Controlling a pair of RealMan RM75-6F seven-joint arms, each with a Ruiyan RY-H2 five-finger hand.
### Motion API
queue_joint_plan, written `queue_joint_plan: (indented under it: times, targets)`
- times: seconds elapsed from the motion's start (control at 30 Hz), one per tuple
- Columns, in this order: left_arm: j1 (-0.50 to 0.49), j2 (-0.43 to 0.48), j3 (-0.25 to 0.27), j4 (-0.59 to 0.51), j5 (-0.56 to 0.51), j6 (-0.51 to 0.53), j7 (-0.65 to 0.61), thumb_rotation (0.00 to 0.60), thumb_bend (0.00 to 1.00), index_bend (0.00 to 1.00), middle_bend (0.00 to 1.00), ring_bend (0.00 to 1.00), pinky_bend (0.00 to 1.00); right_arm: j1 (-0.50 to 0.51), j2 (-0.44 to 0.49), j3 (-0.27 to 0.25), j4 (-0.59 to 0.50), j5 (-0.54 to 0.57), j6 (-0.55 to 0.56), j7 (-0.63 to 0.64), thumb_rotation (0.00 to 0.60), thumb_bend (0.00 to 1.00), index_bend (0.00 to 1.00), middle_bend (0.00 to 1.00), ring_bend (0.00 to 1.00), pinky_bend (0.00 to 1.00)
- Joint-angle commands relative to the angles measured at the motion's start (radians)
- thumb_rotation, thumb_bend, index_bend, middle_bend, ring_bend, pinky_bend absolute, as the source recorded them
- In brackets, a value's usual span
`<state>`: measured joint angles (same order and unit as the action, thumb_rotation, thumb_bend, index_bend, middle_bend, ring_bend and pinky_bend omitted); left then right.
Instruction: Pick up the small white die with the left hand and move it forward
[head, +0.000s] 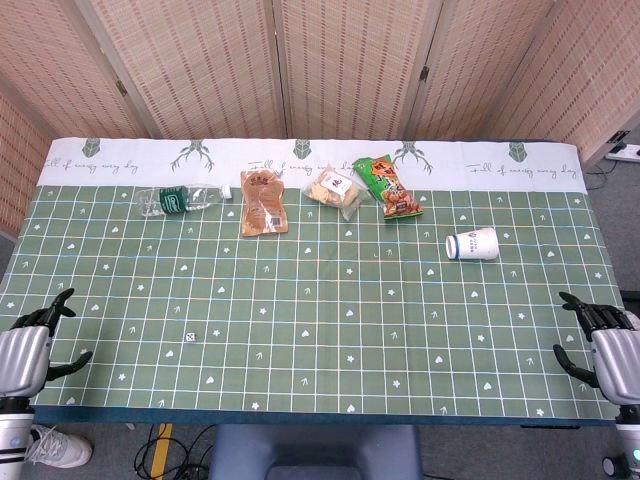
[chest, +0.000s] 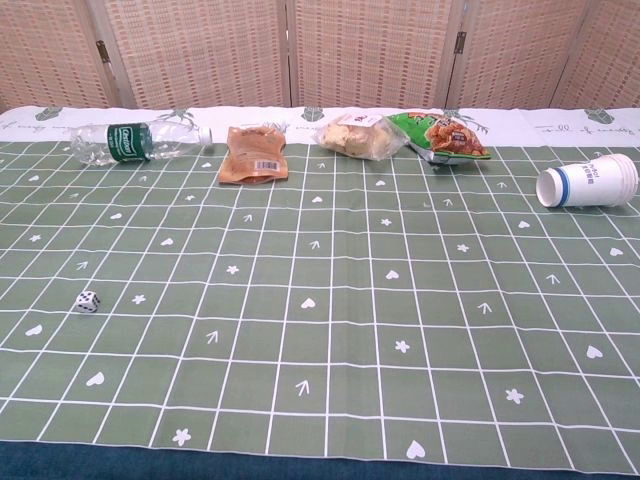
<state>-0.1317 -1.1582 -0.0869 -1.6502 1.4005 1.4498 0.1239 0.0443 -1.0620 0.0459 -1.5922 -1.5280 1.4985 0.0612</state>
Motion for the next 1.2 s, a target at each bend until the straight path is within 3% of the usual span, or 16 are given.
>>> queue_joint_plan:
  times: [0.03, 0.43, 0.73, 0.93, 1.2]
  targets:
    - [0.0, -0.003, -0.005, 0.002, -0.01, 0.001, 0.007, 0.6, 0.16, 0.14, 0.38, 0.33, 0.36, 0.001, 0.0, 0.001, 0.0, -0.002, 0.002, 0.001, 0.6, 0.26, 0.17, 0.3, 0.28, 0.25]
    - [0.005, 0.007, -0.017, 0.009, -0.009, 0.02, -0.017, 0.6, 0.16, 0.14, 0.38, 0.33, 0.36, -0.006, 0.005, 0.005, 0.0, -0.012, 0.026, 0.006, 0.6, 0.26, 0.17, 0.3, 0.28, 0.25]
    - [-0.081, 0.016, 0.018, 0.1, 0.182, -0.033, -0.125, 0.6, 0.16, 0.22, 0.4, 0.35, 0.38, -0.006, 0.015, 0.007, -0.011, -0.022, 0.038, -0.005, 0.6, 0.26, 0.17, 0.3, 0.28, 0.25]
    - [-0.185, 0.013, 0.063, 0.151, 0.323, -0.128, -0.207, 0.6, 0.16, 0.3, 0.68, 0.62, 0.73, -0.006, 0.018, 0.006, -0.022, -0.024, 0.038, -0.017, 0.6, 0.26, 0.18, 0.3, 0.28, 0.25]
    - [-0.305, -0.045, 0.108, 0.222, 0.432, -0.239, -0.23, 0.6, 0.16, 0.36, 0.88, 0.77, 0.87, -0.014, 0.026, 0.004, -0.038, -0.023, 0.047, -0.034, 0.6, 0.26, 0.18, 0.3, 0.28, 0.25]
